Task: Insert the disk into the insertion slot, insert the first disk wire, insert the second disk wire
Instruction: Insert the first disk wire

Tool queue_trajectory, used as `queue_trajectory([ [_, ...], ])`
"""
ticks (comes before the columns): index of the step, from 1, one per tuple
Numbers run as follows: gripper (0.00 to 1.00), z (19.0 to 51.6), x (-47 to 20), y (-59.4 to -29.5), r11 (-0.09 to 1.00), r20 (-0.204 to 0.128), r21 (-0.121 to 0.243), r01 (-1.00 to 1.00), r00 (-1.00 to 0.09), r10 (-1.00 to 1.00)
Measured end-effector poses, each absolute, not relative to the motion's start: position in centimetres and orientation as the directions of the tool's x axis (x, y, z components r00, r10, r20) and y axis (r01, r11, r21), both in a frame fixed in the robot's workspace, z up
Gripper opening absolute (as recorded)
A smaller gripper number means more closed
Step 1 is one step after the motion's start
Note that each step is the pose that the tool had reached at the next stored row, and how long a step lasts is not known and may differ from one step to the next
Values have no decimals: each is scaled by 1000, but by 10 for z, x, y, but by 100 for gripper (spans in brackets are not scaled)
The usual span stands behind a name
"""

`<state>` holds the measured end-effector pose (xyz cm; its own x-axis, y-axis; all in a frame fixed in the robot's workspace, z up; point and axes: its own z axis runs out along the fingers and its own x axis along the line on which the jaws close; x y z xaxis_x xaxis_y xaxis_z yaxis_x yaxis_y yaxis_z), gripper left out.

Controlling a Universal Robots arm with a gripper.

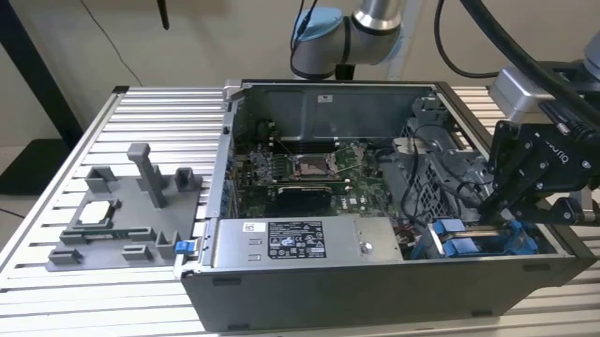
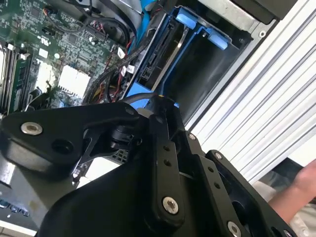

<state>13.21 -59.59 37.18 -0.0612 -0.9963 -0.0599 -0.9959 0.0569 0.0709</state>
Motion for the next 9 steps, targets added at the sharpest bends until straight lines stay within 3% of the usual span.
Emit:
queue_trajectory([
  [4, 0, 371, 132, -596, 57, -60, 63, -996, -61, -996],
  [9, 0, 369, 132, -596, 57, -63, 26, -998, -58, -996],
])
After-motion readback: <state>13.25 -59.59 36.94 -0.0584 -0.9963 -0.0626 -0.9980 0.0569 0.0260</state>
